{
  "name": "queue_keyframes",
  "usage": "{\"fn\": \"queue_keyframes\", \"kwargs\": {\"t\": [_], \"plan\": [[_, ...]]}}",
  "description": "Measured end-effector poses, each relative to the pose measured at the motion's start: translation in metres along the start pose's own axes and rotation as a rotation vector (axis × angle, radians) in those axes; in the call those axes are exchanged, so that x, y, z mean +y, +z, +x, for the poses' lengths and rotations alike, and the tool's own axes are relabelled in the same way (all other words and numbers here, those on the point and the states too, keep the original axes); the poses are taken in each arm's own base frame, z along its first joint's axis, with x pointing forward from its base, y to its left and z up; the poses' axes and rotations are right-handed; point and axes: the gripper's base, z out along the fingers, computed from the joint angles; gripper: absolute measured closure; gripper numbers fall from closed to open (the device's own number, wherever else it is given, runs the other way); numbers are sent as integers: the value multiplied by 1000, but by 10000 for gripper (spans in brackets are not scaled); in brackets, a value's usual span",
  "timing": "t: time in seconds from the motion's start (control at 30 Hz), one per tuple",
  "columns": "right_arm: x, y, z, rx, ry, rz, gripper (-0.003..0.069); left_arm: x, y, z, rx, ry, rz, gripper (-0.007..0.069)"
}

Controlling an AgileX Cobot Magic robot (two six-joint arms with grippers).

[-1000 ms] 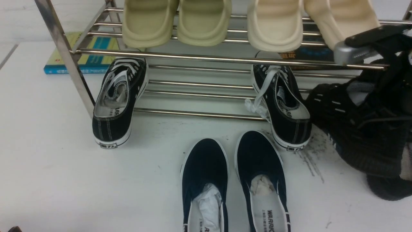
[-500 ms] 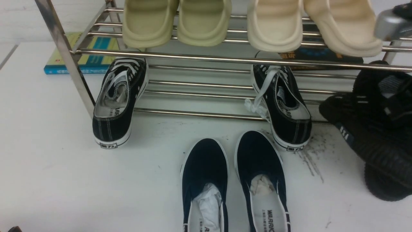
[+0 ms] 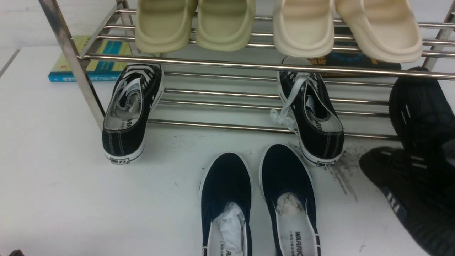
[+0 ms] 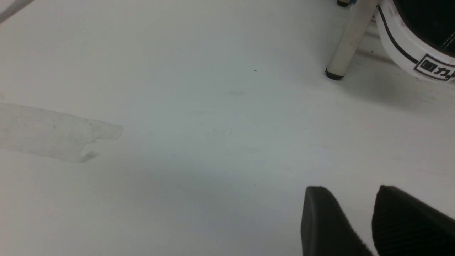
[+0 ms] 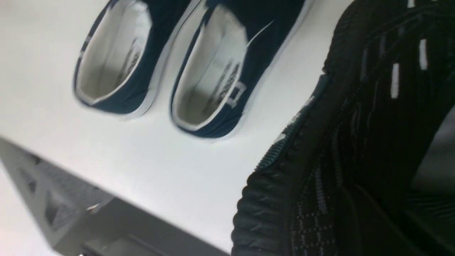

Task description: Take the shoes off the shelf with your hand on the white table.

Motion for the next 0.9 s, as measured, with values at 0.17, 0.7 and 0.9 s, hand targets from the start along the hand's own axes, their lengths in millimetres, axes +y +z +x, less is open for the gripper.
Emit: {"fn": "queue_keyframes", "kwargs": {"t": [0.17,0.7,0.9], "plan": [[-1,14,13,54,-1,-42,640,0,0,0,0,0,0,383],[-14,69,-3,202,-22,-57,640,0,0,0,0,0,0,383],[-16,82,-20,179,-28,-63,640,0,0,0,0,0,0,383]]}}
